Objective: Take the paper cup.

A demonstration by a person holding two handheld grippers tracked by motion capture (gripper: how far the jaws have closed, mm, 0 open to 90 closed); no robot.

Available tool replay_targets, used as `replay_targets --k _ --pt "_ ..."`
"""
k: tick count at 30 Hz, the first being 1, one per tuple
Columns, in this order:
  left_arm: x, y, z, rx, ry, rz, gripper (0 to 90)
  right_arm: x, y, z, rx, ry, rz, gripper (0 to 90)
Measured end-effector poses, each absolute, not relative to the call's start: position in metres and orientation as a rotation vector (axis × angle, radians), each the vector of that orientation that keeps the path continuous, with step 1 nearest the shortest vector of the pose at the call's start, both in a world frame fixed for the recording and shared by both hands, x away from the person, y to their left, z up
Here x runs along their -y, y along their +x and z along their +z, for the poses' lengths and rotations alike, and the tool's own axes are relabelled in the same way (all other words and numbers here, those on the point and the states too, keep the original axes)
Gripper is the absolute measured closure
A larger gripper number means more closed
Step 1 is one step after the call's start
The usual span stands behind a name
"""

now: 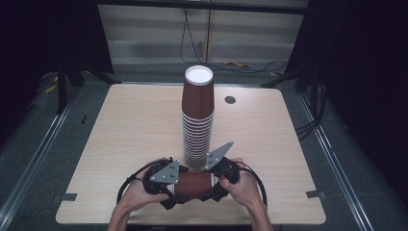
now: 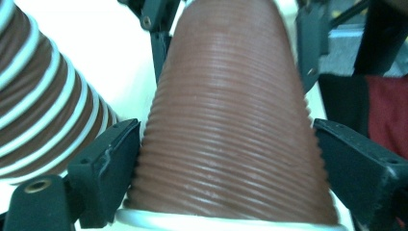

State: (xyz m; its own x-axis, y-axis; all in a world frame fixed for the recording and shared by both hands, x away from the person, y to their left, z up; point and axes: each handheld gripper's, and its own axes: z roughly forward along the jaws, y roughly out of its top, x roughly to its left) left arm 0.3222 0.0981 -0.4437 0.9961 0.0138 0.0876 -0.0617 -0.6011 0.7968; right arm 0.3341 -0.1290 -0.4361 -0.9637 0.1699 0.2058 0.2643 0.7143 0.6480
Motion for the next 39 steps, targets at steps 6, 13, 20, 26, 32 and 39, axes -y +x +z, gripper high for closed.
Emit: replay_targets --k 6,13,20,26,32,39 --pt "-0.108 0.32 -0.436 0.022 2.108 0.129 16.2 0.13 0.333 -0.441 2.779 -0.353 -1.089 20.2" --pt "-0.123 0.32 -0.435 -0.06 1.995 0.133 15.7 0.136 0.334 -0.442 2.788 -0.415 -1.134 20.0" --pt "-0.133 0.319 -0.44 -0.125 1.919 0.129 15.6 0.146 0.332 -0.447 2.761 -0.481 -1.224 19.8" --pt "-0.137 0.317 -0.444 -0.185 1.88 0.181 15.8 0.153 0.33 -0.452 2.721 -0.528 -1.321 19.8" --pt "-0.141 0.315 -0.445 -0.196 1.862 0.199 15.8 0.159 0.328 -0.456 2.698 -0.558 -1.389 19.8" --pt "-0.146 0.31 -0.448 -0.221 1.822 0.167 15.8 0.163 0.325 -0.462 2.663 -0.566 -1.472 19.8"
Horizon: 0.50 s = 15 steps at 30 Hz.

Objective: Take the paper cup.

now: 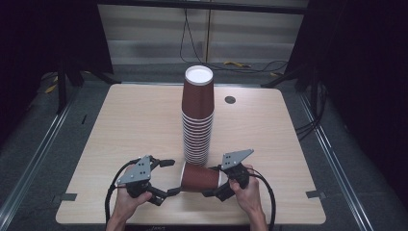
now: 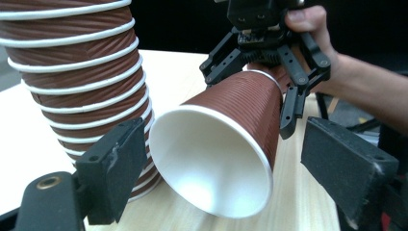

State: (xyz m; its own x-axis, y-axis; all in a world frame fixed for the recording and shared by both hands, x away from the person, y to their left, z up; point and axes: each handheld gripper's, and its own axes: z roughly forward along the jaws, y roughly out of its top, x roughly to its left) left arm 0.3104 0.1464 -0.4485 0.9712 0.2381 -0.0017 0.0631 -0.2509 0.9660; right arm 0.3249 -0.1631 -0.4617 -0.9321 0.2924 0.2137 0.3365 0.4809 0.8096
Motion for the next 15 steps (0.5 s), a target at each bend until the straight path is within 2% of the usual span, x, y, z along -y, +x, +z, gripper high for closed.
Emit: replay_targets --k 15 --pt "-0.147 0.309 -0.459 -0.251 1.776 0.124 15.5 0.171 0.322 -0.473 2.537 -0.545 -1.642 19.8"
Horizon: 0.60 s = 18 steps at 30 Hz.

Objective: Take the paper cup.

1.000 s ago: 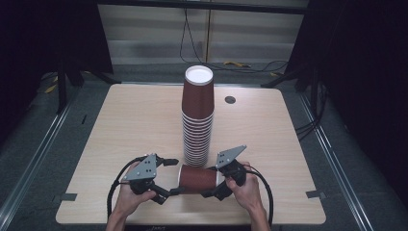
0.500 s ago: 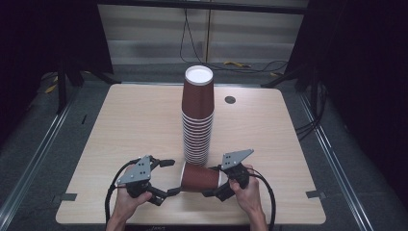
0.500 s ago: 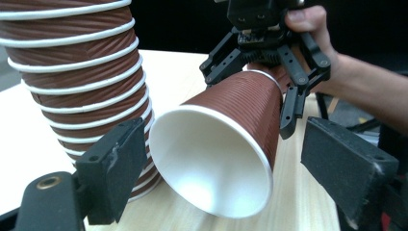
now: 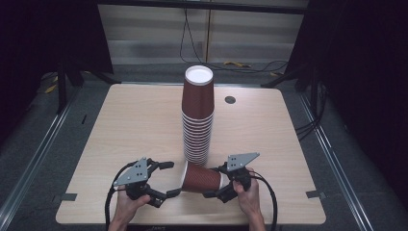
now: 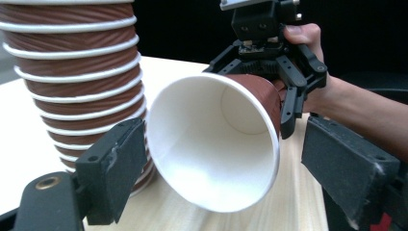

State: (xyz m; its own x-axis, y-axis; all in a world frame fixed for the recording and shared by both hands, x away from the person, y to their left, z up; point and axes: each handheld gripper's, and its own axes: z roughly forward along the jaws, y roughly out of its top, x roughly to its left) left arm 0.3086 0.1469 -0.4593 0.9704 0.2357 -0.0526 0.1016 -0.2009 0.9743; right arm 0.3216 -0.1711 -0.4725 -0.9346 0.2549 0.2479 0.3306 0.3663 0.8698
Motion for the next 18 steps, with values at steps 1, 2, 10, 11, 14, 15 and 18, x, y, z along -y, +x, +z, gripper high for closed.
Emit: replay_targets --k 1,2,10,11,14,15,18 --pt "-0.145 0.309 -0.462 -0.242 1.774 0.104 15.4 0.171 0.321 -0.474 2.521 -0.544 -1.658 19.8" --pt "-0.145 0.309 -0.462 -0.242 1.774 0.104 15.4 0.171 0.321 -0.474 2.521 -0.544 -1.658 19.8" --pt "-0.138 0.314 -0.468 -0.273 1.789 0.094 15.0 0.171 0.319 -0.476 2.485 -0.517 -1.704 19.8" --pt "-0.138 0.315 -0.469 -0.271 1.791 0.089 13.9 0.17 0.319 -0.476 2.487 -0.511 -1.707 19.8" --pt "-0.136 0.316 -0.47 -0.278 1.79 0.09 6.0 0.17 0.319 -0.476 2.488 -0.507 -1.705 19.8" --pt "-0.134 0.317 -0.471 -0.297 1.795 0.095 2.6 0.169 0.318 -0.476 2.488 -0.498 -1.702 19.8" --pt "-0.13 0.319 -0.474 -0.283 1.81 0.075 0.0 0.167 0.318 -0.476 2.491 -0.488 -1.704 19.9"
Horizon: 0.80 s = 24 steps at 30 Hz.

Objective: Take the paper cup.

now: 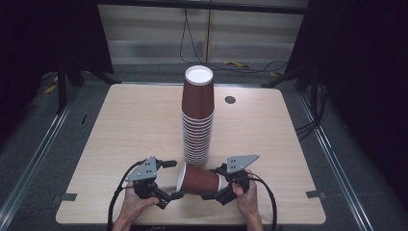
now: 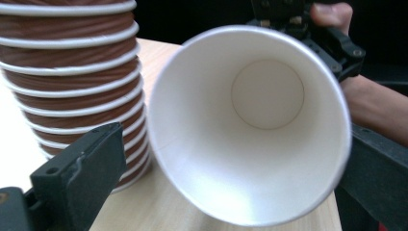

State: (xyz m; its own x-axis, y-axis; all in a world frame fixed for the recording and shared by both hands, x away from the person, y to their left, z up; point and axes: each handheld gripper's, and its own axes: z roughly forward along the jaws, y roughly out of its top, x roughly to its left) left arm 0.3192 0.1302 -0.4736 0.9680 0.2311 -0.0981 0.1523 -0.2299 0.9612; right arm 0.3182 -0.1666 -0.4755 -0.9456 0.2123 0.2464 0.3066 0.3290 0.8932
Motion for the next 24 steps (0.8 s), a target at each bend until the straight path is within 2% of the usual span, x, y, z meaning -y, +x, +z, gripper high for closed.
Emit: replay_targets --k 24 --pt "-0.111 0.319 -0.474 -0.229 1.82 0.045 0.2 0.16 0.317 -0.472 2.509 -0.419 -1.697 19.7"
